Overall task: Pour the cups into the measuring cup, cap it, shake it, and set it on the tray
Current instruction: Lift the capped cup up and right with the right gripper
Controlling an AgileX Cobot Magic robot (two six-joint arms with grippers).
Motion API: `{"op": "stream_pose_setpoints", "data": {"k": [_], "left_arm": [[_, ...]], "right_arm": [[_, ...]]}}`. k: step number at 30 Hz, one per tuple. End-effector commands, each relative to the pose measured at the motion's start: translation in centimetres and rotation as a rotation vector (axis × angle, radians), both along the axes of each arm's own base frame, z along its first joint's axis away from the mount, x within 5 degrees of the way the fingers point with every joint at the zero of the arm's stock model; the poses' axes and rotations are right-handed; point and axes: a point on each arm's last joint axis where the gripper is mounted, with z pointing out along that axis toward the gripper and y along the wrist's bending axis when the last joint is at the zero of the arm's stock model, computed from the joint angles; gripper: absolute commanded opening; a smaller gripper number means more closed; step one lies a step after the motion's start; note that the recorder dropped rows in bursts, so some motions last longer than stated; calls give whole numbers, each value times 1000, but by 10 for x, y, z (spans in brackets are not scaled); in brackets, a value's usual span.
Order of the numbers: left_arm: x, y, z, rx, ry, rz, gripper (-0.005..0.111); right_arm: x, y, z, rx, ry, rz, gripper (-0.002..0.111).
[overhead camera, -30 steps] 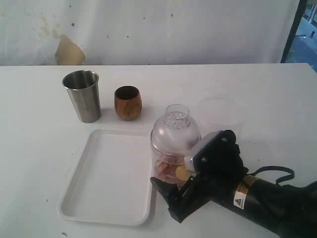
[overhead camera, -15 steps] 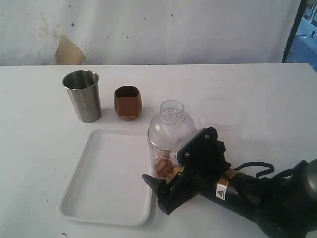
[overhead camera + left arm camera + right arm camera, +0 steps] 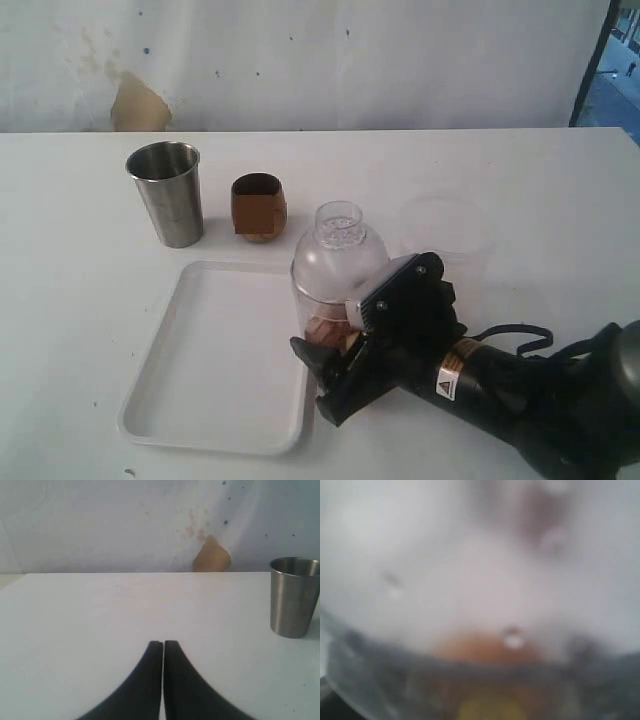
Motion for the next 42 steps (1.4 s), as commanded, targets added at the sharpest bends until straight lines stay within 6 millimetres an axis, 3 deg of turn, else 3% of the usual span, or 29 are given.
{"op": "stream_pose_setpoints", "data": {"k": [1,4,10,13,20,26,28,31,34,35,36,38,41,42], "left_arm": [[0,0,0,-7,-9,0,1],[0,0,0,-7,-9,0,1],[0,0,0,-7,-9,0,1],[0,0,0,-7,-9,0,1],[0,0,0,-7,-9,0,1],[0,0,0,-7,-9,0,1],[0,0,0,-7,-9,0,1],[0,0,0,-7,-9,0,1],[0,0,0,-7,-9,0,1],[0,0,0,-7,-9,0,1],[0,0,0,-7,-9,0,1],[0,0,0,-7,-9,0,1],[0,0,0,-7,-9,0,1],[0,0,0,-7,-9,0,1]], "right_arm": [[1,2,2,11,-13,10,36],[-1,0,0,-4,1,9,17],[0,0,2,-6,-6,5,1],[0,0,17,34,-56,8,0],[-9,-6,82,176,-238,10,0],[-8,-46,123,194,-237,-270,0],[-11,-43,130,243,-201,-238,0],[-19,-20,130,55,-131,-51,0],[-21,-17,131,-107,-110,-22,0],[-17,-23,136,-82,-135,-64,0],[-6,-41,151,74,-130,-238,0],[-3,-45,157,158,-124,-277,0],[-25,-7,146,-26,-83,5,0],[-25,-9,148,-37,-108,5,0]]}}
